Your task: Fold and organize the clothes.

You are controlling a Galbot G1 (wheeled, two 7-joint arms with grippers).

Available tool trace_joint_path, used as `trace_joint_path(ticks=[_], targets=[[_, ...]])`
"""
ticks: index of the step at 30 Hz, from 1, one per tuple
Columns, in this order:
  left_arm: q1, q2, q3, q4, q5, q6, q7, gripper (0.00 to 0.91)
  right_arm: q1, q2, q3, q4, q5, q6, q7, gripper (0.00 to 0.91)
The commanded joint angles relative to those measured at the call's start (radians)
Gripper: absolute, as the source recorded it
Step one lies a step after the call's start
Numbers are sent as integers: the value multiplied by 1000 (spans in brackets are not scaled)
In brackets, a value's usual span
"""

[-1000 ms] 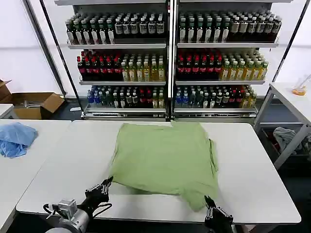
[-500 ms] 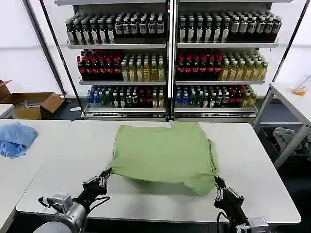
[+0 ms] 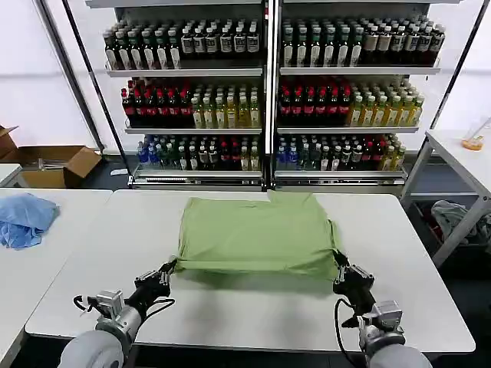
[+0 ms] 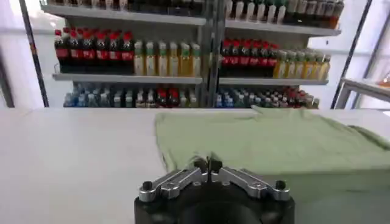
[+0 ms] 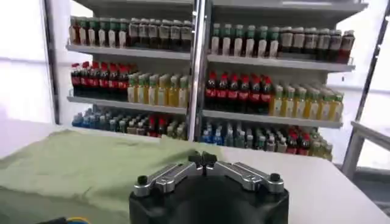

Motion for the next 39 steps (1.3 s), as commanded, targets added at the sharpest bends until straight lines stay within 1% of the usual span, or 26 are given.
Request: trace_joint_path(ticks=[1, 8, 13, 18, 21, 22, 23, 24, 25, 34, 39], targets=[[-165, 23, 115, 152, 41, -6, -10, 30, 138, -12, -70, -149, -53, 4, -6, 0], [-243, 28, 177, 229, 61, -6, -14, 30, 201, -6, -111, -223, -79, 15, -14, 0], [-287, 16, 213, 282, 86, -8, -15, 30, 253, 3, -142, -268, -119, 26, -25, 0], [-307, 4, 236, 306, 116, -13, -14, 30, 296, 12, -173, -294, -152, 25, -35, 0], [-316, -8, 239, 315, 125, -13, -14, 40, 301, 22, -183, -310, -176, 11, -45, 0], [-317, -11, 237, 315, 125, -10, -14, 222, 300, 24, -184, -311, -178, 2, -47, 262], [-314, -14, 232, 311, 124, -6, -14, 322, 291, 26, -189, -306, -179, -18, -50, 665], [-310, -15, 228, 304, 124, -5, -15, 877, 288, 26, -190, -305, -179, -18, -52, 907], [-298, -15, 223, 295, 124, -5, -15, 907, 272, 28, -187, -298, -177, -16, -57, 907], [-152, -13, 116, 187, 125, -10, -21, 907, 116, 38, -92, -200, -136, 25, -53, 907], [-107, -19, 85, 188, 131, -13, -29, 907, 5, 45, -15, -130, -96, 10, -37, 907]])
